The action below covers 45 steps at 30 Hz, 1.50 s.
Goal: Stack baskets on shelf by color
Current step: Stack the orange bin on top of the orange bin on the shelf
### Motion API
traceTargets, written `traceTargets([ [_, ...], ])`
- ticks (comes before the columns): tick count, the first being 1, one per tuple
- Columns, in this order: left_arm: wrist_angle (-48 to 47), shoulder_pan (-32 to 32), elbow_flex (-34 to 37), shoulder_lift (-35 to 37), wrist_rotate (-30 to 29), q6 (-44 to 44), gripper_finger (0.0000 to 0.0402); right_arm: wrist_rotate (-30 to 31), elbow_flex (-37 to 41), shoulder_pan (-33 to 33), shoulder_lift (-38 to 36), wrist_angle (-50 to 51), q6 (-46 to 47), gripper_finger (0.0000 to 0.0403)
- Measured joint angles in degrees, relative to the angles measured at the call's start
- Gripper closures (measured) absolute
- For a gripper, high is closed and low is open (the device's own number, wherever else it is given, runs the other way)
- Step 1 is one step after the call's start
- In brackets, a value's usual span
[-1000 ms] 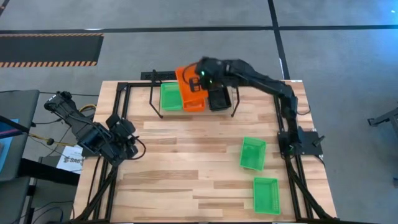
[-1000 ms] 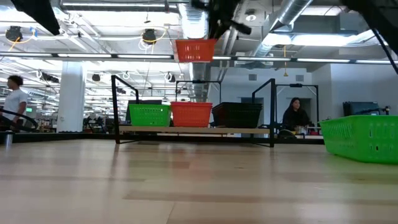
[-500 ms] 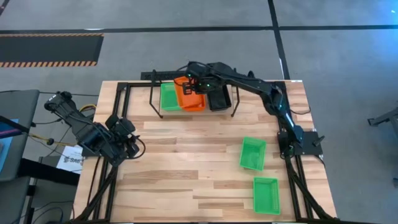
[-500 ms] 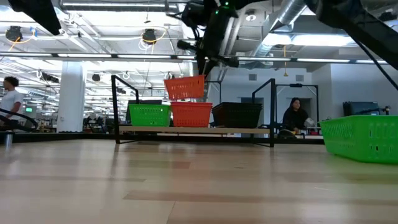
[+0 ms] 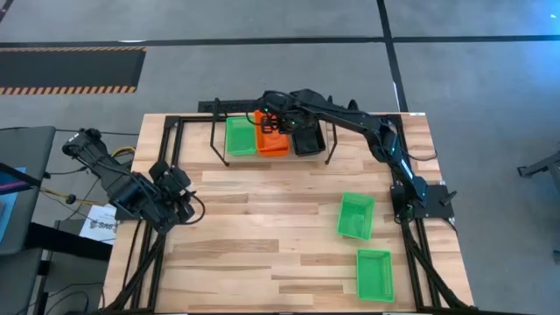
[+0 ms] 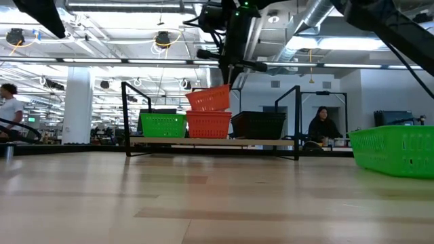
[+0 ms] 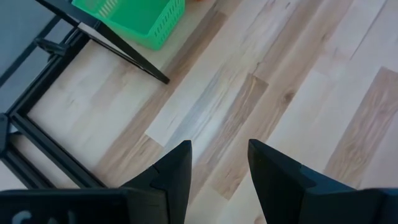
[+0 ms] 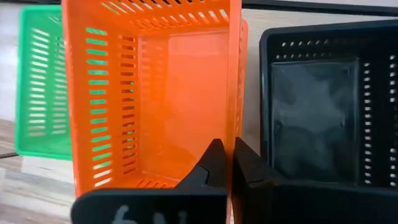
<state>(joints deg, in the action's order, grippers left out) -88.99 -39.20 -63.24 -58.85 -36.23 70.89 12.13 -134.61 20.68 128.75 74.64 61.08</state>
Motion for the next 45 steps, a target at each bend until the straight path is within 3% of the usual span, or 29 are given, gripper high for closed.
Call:
traceTargets([
  [27, 0.0, 0.0, 0.0, 0.0, 0.0, 0.8, 0.0255, 1.4, 0.0, -1.7, 0.0, -0.1, -0.2, 0.0391],
  [35, 0.3, 0.0, 0.0, 0.0, 0.1, 2.1, 0.0255, 1.4, 0.0, -1.9, 0.0, -0.2, -2.0, 0.0343],
  [45, 0.2, 0.0, 0.0, 0.0, 0.1, 3.9, 0.0255, 1.9, 0.0, -1.4, 0.0, -0.5, -4.4, 0.0336],
])
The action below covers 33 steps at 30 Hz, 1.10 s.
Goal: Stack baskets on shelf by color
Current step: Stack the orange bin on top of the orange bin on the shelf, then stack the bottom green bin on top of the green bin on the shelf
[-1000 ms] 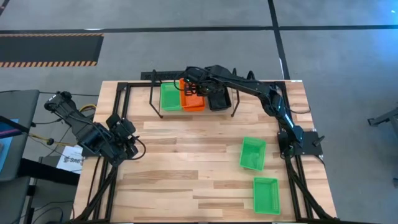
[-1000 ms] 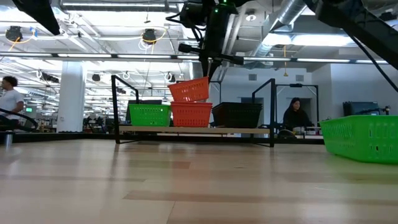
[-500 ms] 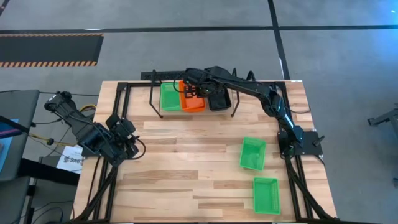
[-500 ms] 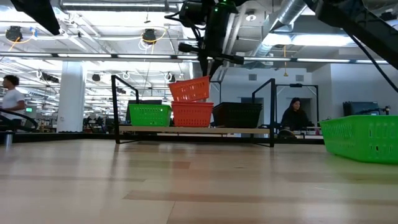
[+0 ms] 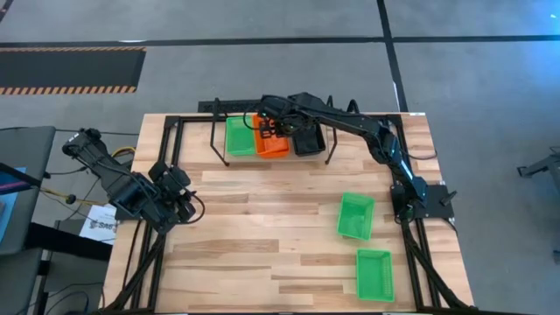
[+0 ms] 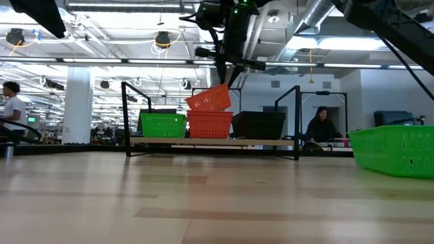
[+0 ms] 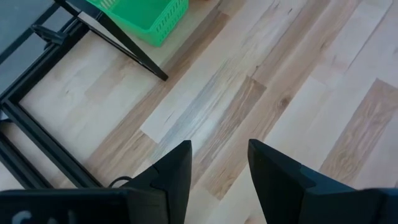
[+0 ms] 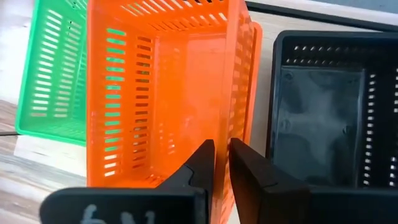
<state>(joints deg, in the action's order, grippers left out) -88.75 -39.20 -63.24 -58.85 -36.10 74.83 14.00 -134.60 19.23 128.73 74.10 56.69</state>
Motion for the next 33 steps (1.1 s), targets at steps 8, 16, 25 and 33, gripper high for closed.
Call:
traceTargets([
  [8, 0.0, 0.0, 0.0, 0.0, -0.1, 0.2, 0.0255, 0.7, 1.6, 0.9, -0.2, -3.1, -0.4, 0.0335],
  [16, 0.0, 0.0, 0.0, 0.0, -0.1, 1.6, 0.0255, -0.4, 8.8, 0.9, -0.1, -9.4, -1.3, 0.0335],
  [25, 0.0, 0.0, 0.0, 0.0, -0.1, 1.8, 0.0255, -0.4, 9.5, 1.2, 0.0, -8.8, -2.1, 0.0335],
  [33, 0.0, 0.0, 0.0, 0.0, -0.1, 1.7, 0.0255, -5.0, 2.4, 1.2, 0.0, -3.2, -8.0, 0.0315],
])
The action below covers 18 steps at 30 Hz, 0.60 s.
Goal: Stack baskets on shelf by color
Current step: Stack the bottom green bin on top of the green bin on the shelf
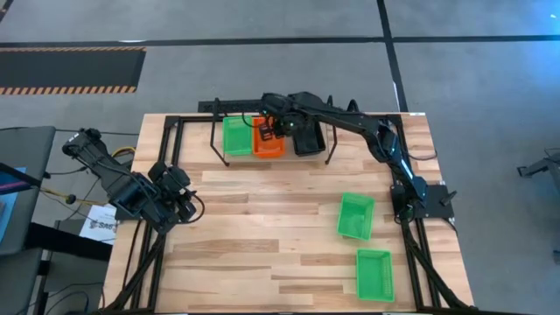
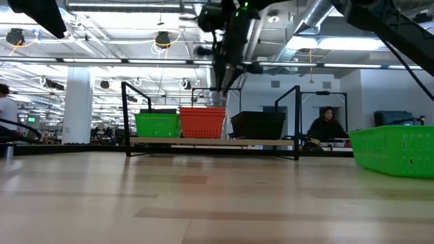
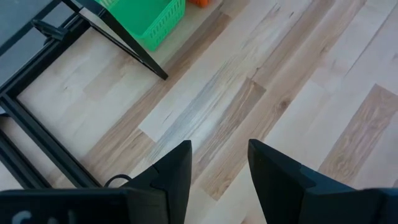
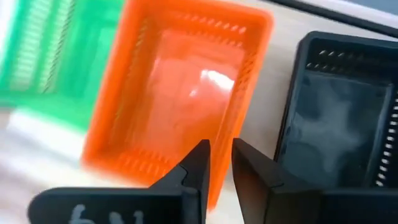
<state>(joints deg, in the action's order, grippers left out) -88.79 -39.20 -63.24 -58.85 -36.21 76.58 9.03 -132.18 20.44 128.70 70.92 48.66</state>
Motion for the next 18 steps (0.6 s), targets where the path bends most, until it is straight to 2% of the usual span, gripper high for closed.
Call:
traceTargets([
  [2, 0.0, 0.0, 0.0, 0.0, 0.0, 0.0, 0.0255, -4.2, -3.0, 0.0, -0.1, 3.2, -2.9, 0.0309],
  [5, 0.0, 0.0, 0.0, 0.0, 0.0, 0.0, 0.0255, -13.4, -1.4, -0.3, -3.4, 7.4, -5.3, 0.0304],
  [8, -0.1, 0.0, 0.0, 0.0, 0.0, -1.0, 0.0255, -17.3, -1.5, -2.2, -6.0, 17.6, -4.7, 0.0302],
  [13, -0.2, 0.0, 0.0, 0.0, -0.2, -2.4, 0.0255, -17.6, -0.8, -9.6, -10.7, 18.3, 0.9, 0.0302],
  [18, -0.2, 0.0, 0.0, 0.0, -0.3, -3.1, 0.0255, -11.9, 0.0, -20.3, -13.6, 17.8, 11.7, 0.0302],
])
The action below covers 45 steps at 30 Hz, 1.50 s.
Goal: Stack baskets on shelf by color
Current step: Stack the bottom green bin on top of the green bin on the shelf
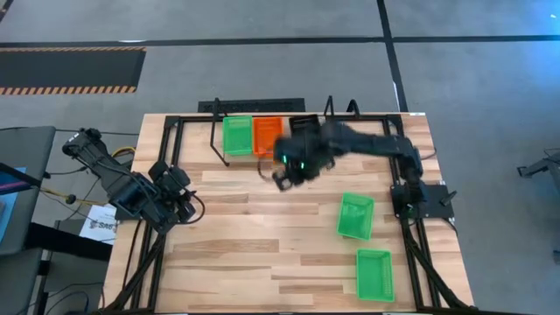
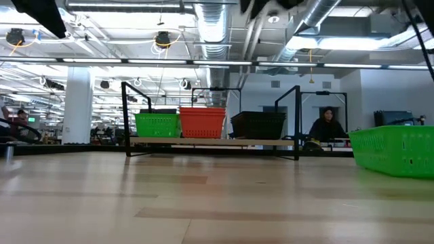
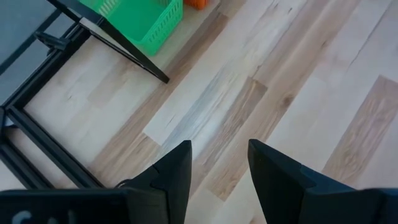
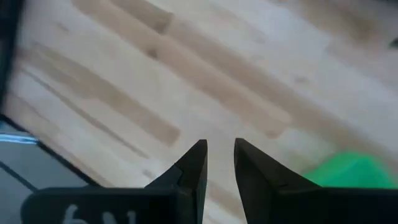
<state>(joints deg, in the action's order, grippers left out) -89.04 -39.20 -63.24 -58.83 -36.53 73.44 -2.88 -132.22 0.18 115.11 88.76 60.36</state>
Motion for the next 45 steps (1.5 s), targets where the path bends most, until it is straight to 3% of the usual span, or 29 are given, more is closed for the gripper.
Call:
traceTargets([
  [8, 0.2, 0.0, 0.0, 0.0, -0.2, -4.0, 0.0255, 5.4, 3.2, -17.5, 0.7, 1.2, 23.4, 0.0302],
  [16, 0.3, 0.0, 0.0, 0.0, -0.1, -6.4, 0.0255, 5.7, 13.7, -27.6, 1.4, 1.3, 46.2, 0.0301],
  [24, 0.4, 0.0, 0.0, 0.0, 0.2, -6.4, 0.0255, -5.3, 20.3, -33.5, 1.4, -0.2, 62.1, 0.0259],
  [30, 0.5, 0.0, 0.0, 0.0, 0.2, -6.9, 0.0255, -6.4, 22.5, -38.6, 1.4, -5.2, 74.0, 0.0205],
  [37, 0.4, 0.0, 0.0, 0.0, 0.2, -7.1, 0.0255, -12.7, 29.0, -41.1, 1.4, -12.7, 76.3, 0.0189],
  [45, 0.4, 0.0, 0.0, 0.0, 0.7, -7.8, 0.0255, -14.0, 33.5, -40.6, 1.4, -13.7, 76.5, 0.0194],
])
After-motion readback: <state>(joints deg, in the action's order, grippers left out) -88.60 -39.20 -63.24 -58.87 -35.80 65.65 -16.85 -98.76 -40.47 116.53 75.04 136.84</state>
